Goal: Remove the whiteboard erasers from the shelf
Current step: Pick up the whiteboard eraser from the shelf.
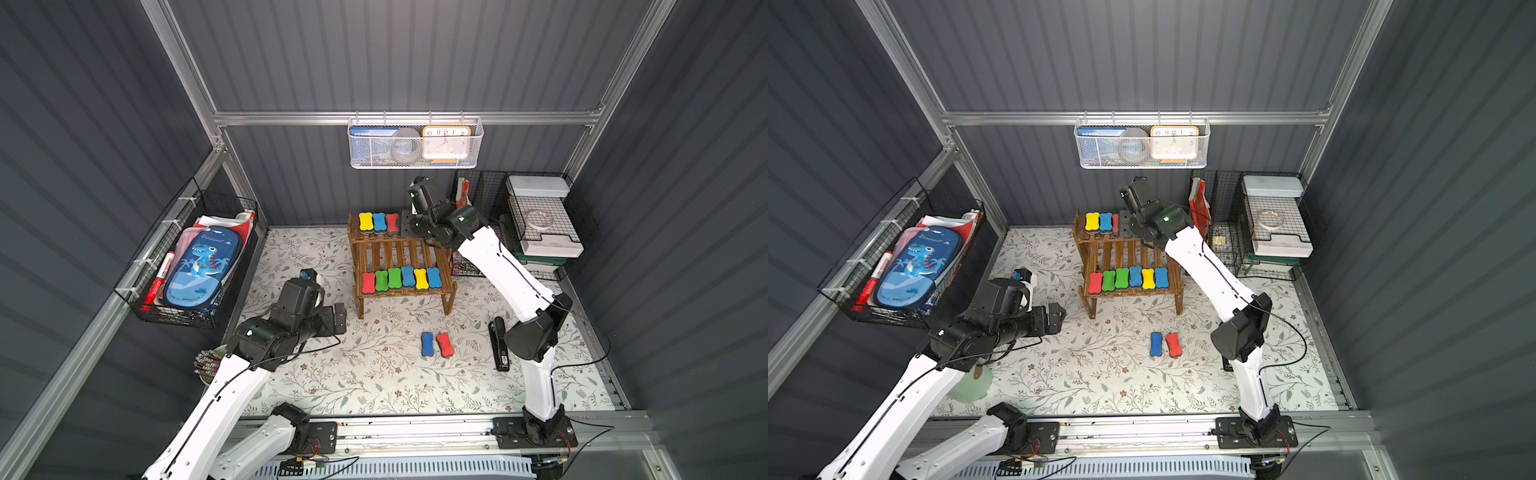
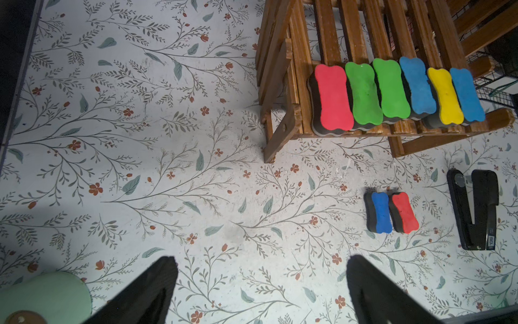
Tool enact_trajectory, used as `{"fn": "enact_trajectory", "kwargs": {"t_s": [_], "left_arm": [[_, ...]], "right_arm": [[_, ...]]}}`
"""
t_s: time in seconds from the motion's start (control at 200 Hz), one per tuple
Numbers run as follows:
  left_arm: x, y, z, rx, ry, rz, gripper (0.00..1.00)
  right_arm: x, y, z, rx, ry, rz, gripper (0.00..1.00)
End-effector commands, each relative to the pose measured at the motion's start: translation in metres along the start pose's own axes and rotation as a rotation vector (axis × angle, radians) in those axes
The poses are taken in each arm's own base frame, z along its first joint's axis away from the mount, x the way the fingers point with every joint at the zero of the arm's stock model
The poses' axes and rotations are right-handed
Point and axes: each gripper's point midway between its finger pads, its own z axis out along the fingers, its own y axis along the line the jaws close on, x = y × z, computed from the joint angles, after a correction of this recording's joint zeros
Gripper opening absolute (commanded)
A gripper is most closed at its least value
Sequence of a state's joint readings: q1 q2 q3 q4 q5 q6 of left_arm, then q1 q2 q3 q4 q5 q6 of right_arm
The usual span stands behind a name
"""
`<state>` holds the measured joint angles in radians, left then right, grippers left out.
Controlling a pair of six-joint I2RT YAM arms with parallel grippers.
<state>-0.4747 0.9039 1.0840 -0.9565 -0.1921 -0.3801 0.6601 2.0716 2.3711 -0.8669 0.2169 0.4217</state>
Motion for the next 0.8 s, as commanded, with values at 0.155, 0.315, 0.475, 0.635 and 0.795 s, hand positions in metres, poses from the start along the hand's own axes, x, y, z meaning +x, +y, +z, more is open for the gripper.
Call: {"fn": "enact_trajectory", "kwargs": {"t_s": [0.155,0.315,0.475,0.635,0.795], "left_arm": [[0.002,-0.004,-0.004,0.027,0.016,0.024,0.99],[0.000,-0.003,-0.004,0.017,0.015,0.027,0.99],[0.001,-0.001,-0.003,0.006,0.013,0.028,0.99],[0.000,0.001,-0.003,-0.003,0.012,0.030,0.99],[0.000,0.002,-0.003,-0.006,0.008,0.027,0.99]], "right_arm": [[-0.018,-0.010,0.003,0.049,-0.041,-0.024,0.58],[-0.016,-0.015,0.014,0.036,-0.015,-0.001,0.55],[-0.008,-0.017,0.027,0.018,0.024,0.005,0.51],[-0.001,-0.027,0.033,0.059,0.048,0.008,0.48],[0.000,-0.043,0.030,0.126,0.051,0.001,0.45]]}}
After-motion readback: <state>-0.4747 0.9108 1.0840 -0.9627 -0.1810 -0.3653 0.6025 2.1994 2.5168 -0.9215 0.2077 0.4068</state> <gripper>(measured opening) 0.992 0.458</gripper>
